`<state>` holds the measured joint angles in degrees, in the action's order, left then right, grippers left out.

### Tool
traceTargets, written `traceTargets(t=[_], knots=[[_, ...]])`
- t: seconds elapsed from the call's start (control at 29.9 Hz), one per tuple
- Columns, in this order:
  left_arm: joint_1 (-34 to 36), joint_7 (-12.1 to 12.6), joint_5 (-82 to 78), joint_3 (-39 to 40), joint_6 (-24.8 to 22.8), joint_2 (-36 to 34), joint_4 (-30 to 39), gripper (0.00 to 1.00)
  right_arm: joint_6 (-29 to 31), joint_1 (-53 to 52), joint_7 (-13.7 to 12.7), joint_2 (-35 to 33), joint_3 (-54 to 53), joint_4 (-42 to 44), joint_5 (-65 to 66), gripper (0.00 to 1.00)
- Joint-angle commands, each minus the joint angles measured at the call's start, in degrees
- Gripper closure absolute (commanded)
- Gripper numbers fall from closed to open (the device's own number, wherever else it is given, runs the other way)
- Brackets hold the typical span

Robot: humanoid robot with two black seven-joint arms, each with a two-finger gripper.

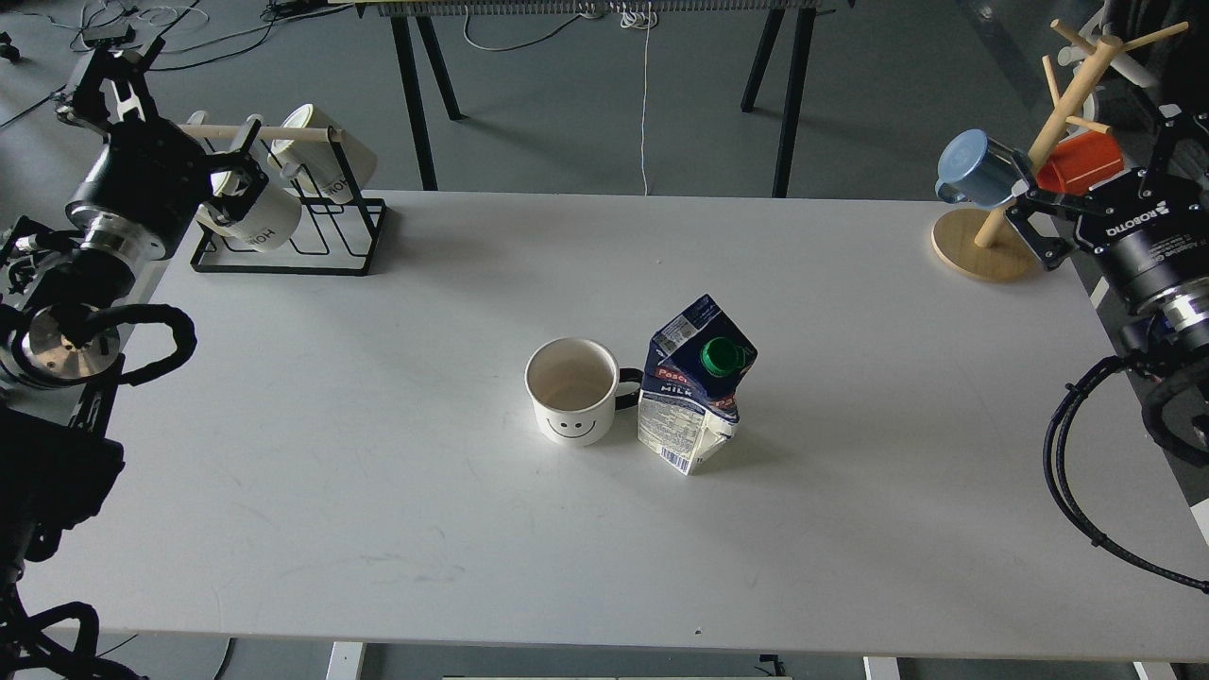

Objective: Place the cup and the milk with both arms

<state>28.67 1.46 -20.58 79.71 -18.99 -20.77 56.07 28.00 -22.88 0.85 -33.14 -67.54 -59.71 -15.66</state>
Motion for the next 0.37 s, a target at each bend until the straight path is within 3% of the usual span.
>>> traceTargets(t=[0.0,0.33], knots=[[0.6,0.21,0.46,0.1,1.5,1.96,0.18,0.0,-0.14,-1.11,0.12,1.5,1.62,0.3,0.1,0.01],[0.69,0.21,0.46,-0.43,3.44,1.79,0.18,0.0,0.0,0.91,0.56,3.0,1.8,-1.02,-0.25,0.01]])
